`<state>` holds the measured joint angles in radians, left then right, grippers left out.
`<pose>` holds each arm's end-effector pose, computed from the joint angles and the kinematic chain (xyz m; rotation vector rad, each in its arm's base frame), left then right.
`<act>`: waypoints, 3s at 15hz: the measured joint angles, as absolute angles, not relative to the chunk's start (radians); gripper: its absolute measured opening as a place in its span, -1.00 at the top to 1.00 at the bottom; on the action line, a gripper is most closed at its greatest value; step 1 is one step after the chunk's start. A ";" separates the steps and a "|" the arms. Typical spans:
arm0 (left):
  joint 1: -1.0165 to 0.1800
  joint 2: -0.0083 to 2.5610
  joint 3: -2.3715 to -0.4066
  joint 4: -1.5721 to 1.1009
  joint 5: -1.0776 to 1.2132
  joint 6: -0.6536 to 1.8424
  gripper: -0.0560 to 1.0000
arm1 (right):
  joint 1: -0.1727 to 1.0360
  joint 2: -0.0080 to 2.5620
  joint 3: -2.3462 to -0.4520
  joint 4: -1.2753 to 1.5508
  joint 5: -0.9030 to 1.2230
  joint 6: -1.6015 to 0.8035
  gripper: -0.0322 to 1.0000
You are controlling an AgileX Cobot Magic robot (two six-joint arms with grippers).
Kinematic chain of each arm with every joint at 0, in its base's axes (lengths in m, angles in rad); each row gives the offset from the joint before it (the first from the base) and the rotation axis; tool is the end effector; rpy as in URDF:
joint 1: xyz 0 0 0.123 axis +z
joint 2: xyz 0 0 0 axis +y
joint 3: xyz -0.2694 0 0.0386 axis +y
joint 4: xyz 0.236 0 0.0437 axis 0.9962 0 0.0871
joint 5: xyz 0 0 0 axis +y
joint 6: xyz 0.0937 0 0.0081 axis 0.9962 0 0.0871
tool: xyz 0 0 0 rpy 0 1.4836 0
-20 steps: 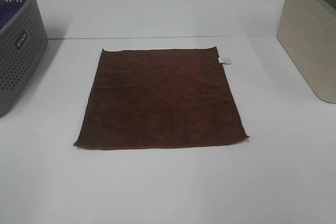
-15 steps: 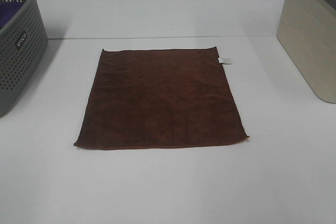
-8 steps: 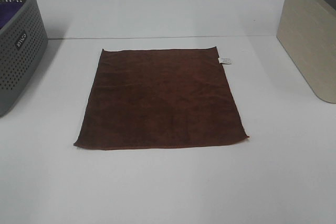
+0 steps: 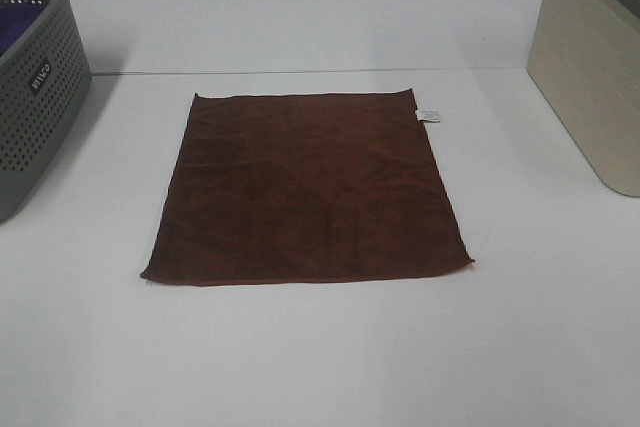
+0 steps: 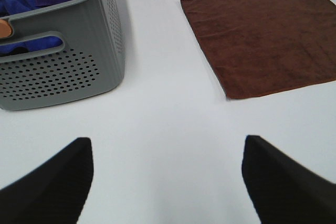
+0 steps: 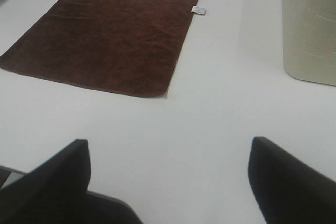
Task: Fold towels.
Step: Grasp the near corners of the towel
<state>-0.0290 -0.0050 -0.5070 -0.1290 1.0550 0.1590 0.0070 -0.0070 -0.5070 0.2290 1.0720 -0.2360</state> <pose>-0.0015 -0.0105 0.2731 0.1960 2.0112 -0.0715 -0.0032 0.0187 0.2728 -0.2590 2.0062 0.1290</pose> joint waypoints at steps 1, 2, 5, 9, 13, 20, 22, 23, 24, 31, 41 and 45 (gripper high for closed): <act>-0.029 -0.005 -0.507 -0.129 1.055 0.159 -0.52 | 0.007 -0.007 -0.507 0.229 1.072 -0.236 -0.57; -0.029 -0.005 -0.507 -0.129 1.055 0.159 -0.52 | 0.007 -0.007 -0.507 0.229 1.072 -0.236 -0.57; -0.029 -0.005 -0.507 -0.129 1.055 0.159 -0.52 | 0.007 -0.007 -0.507 0.229 1.072 -0.236 -0.57; -0.029 -0.005 -0.507 -0.129 1.055 0.159 -0.52 | 0.007 -0.007 -0.507 0.229 1.072 -0.236 -0.57; -0.029 -0.005 -0.507 -0.129 1.055 0.159 -0.52 | 0.007 -0.007 -0.507 0.229 1.072 -0.236 -0.57; -0.029 -0.005 -0.507 -0.129 1.055 0.159 -0.52 | 0.007 -0.007 -0.507 0.229 1.072 -0.236 -0.57; -0.029 -0.005 -0.507 -0.129 1.055 0.159 -0.52 | 0.007 -0.007 -0.507 0.229 1.072 -0.236 -0.57; -0.029 -0.005 -0.507 -0.129 1.055 0.159 -0.52 | 0.007 -0.007 -0.507 0.229 1.072 -0.236 -0.57; -0.029 -0.005 -0.507 -0.129 1.055 0.159 -0.52 | 0.007 -0.007 -0.507 0.229 1.072 -0.236 -0.57; -0.029 -0.005 -0.507 -0.129 1.055 0.159 -0.52 | 0.007 -0.007 -0.507 0.229 1.072 -0.236 -0.57; -0.029 -0.005 -0.507 -0.145 1.055 0.159 -0.52 | 0.007 -0.007 -0.507 0.229 1.072 -0.236 -0.57; -0.029 -0.001 -0.513 -0.163 1.037 0.159 -0.52 | 0.007 0.011 -0.509 0.228 1.064 -0.235 -0.52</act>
<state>-0.0290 -0.0010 -0.5130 -0.1630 1.0370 0.1590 0.0070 0.0110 -0.5090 0.2280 1.0640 -0.2350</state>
